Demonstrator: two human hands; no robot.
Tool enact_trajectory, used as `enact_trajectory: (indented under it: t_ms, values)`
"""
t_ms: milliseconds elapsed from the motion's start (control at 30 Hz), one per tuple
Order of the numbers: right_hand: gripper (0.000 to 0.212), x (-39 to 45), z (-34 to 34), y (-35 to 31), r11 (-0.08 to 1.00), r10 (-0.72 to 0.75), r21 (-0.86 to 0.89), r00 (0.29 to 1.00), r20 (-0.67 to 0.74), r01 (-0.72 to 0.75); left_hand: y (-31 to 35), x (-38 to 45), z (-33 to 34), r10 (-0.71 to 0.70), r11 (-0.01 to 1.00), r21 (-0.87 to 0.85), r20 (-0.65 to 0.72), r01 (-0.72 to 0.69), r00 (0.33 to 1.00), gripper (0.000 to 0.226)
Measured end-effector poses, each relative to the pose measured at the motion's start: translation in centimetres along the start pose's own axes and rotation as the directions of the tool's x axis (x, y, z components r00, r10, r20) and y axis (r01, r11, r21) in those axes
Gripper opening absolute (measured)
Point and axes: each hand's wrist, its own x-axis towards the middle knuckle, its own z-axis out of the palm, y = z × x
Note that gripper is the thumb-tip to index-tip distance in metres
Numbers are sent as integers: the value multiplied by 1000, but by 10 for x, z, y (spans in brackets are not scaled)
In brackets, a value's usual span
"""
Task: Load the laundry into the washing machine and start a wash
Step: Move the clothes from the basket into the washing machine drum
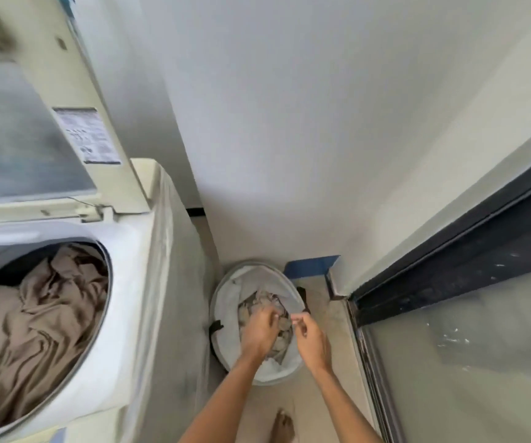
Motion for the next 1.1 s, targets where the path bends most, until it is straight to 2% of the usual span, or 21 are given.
enact_trajectory:
  t_ms: [67,167,267,367,467,567,633,700,800,900,967,1100]
  values:
    - [19,18,21,32,999,45,2,998,37,-45,-32,10,26,-124,992,-35,-29,123,992,22]
    - [19,47,64,74,996,85,9,991,105,-86,-81,39,61,-305,947,-146,-122,286,945,20]
    - [20,81,121,120,992,100,54,981,168,-110,-128,83,107,-382,921,-165,-207,352,901,20]
    - [19,114,175,157,985,111,101,965,237,-138,-170,125,157,-347,938,-73,-155,340,925,22]
    - [19,141,221,188,974,148,131,953,264,-188,-210,161,208,-244,950,191,-45,248,969,26]
    - [22,157,254,215,960,183,150,938,295,-235,-251,191,248,-217,871,452,2,193,976,41]
    - [22,166,264,227,953,194,168,933,305,-253,-275,210,258,-212,809,560,-4,178,977,43]
    - [20,170,267,238,937,220,202,932,288,-283,-294,225,260,-194,790,588,-35,177,980,38]
    - [21,173,258,246,883,290,323,937,195,-341,-310,234,251,-188,823,533,-70,196,980,34]
    - [22,170,242,241,838,365,380,920,141,-391,-303,224,244,-164,818,560,3,134,986,34]
    - [21,169,233,233,844,375,353,915,152,-404,-296,215,244,-147,810,580,64,83,987,36]
    - [21,171,233,224,908,294,242,932,211,-341,-293,214,247,-105,803,594,64,47,992,37]
